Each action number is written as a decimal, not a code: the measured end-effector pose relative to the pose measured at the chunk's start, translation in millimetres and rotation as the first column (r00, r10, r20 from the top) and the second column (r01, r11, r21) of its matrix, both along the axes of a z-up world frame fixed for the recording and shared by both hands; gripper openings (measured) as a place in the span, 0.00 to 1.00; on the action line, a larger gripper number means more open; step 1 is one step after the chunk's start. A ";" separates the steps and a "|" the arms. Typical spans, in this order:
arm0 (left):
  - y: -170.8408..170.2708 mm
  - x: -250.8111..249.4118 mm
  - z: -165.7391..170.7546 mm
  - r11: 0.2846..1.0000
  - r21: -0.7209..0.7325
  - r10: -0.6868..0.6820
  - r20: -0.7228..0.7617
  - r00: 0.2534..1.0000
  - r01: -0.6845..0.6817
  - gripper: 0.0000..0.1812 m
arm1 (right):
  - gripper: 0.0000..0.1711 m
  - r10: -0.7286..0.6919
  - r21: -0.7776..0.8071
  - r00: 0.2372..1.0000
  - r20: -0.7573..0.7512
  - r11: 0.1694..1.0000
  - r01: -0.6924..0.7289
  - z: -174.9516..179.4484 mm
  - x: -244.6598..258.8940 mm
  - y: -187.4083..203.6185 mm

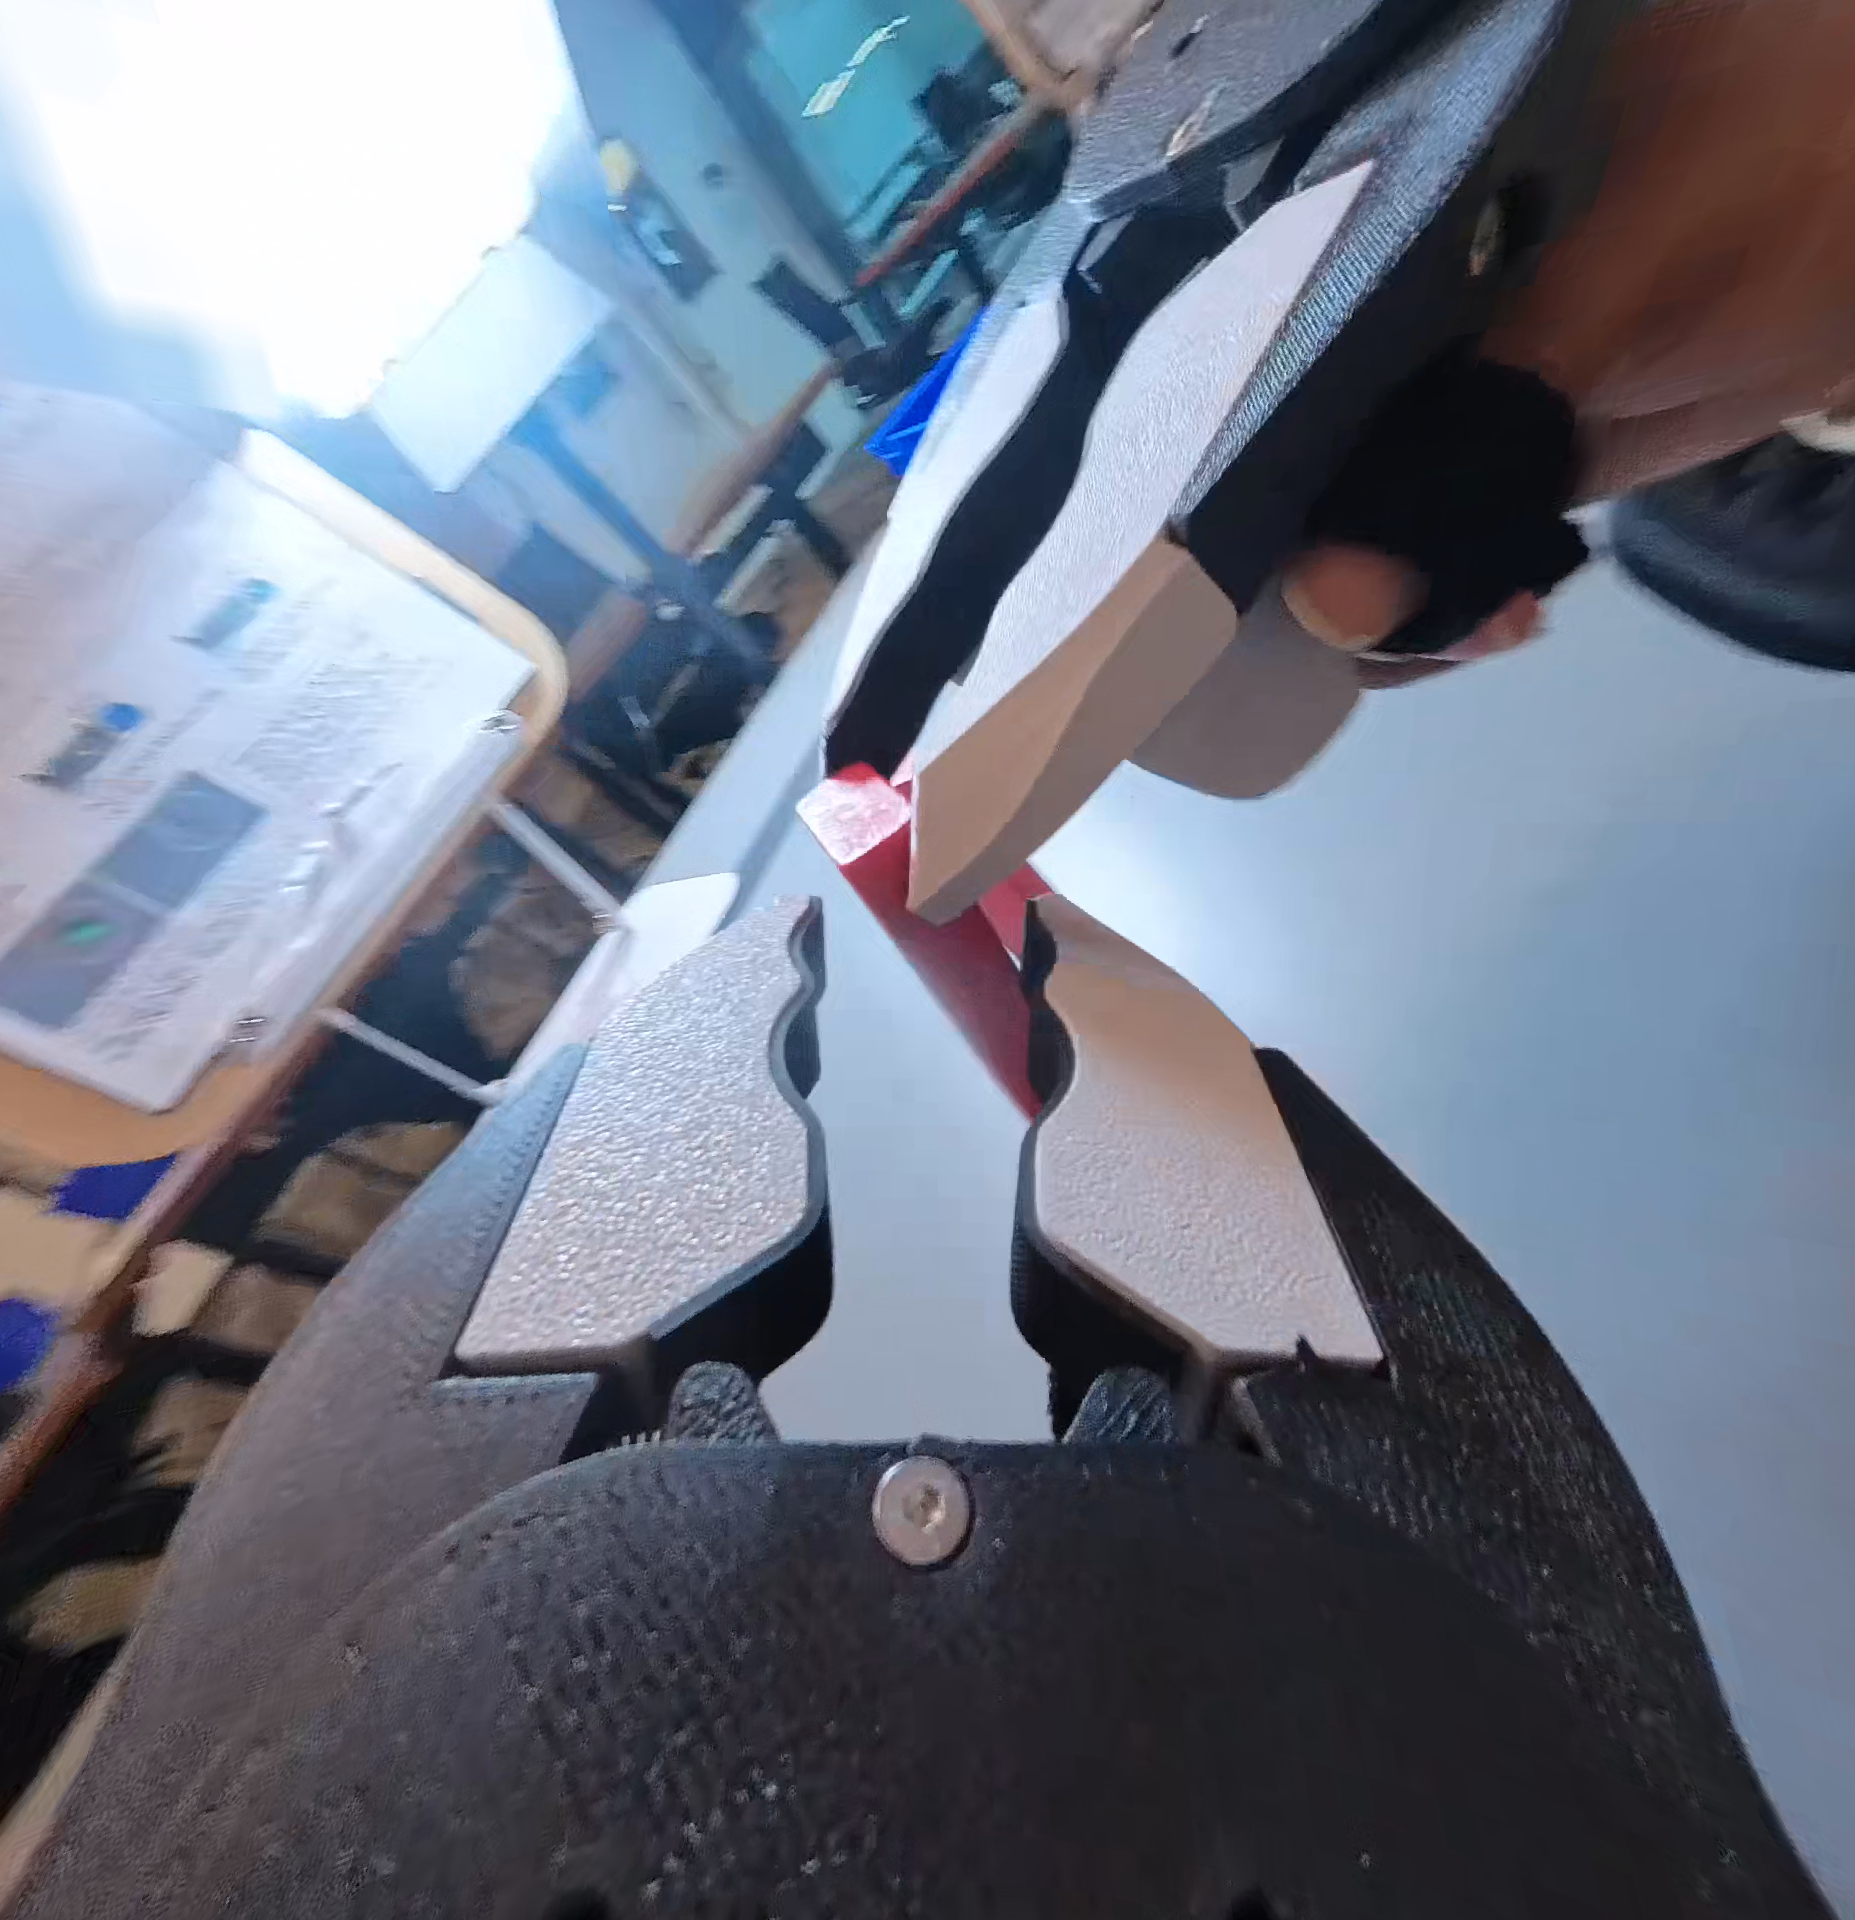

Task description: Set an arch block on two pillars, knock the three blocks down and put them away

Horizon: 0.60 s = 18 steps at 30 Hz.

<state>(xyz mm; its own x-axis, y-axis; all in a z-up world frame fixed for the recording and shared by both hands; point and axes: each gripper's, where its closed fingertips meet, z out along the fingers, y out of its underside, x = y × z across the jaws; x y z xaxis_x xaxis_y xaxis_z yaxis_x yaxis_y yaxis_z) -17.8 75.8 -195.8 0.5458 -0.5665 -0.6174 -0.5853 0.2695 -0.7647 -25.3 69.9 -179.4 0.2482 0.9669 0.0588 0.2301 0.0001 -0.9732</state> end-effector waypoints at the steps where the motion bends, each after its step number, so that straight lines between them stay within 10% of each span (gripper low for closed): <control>1: -5.2 2.1 -3.6 0.996 -0.063 -0.061 0.020 0.998 0.062 0.21 | 0.19 0.034 0.021 0.999 0.034 0.999 -0.034 -2.2 3.7 -1.7; 8: -43.0 13.5 -2.7 0.838 -0.327 -0.364 0.261 0.894 0.436 0.23 | 0.19 0.301 0.067 0.947 0.109 0.949 -0.309 -9.3 16.5 -38.1; 18: -69.6 23.4 -9.8 0.683 -0.434 -0.470 0.355 0.808 0.587 0.20 | 0.19 0.466 0.031 0.882 0.076 0.883 -0.469 -15.5 17.6 -67.9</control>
<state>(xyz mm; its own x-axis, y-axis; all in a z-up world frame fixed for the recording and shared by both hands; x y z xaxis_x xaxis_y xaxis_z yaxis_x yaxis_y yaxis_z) 5.6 6.2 -205.6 0.1324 -0.9886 -0.0721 -0.2854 0.0317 -0.9579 -7.8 2.0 -194.9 -0.2377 0.9654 0.1076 0.2543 0.1687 -0.9523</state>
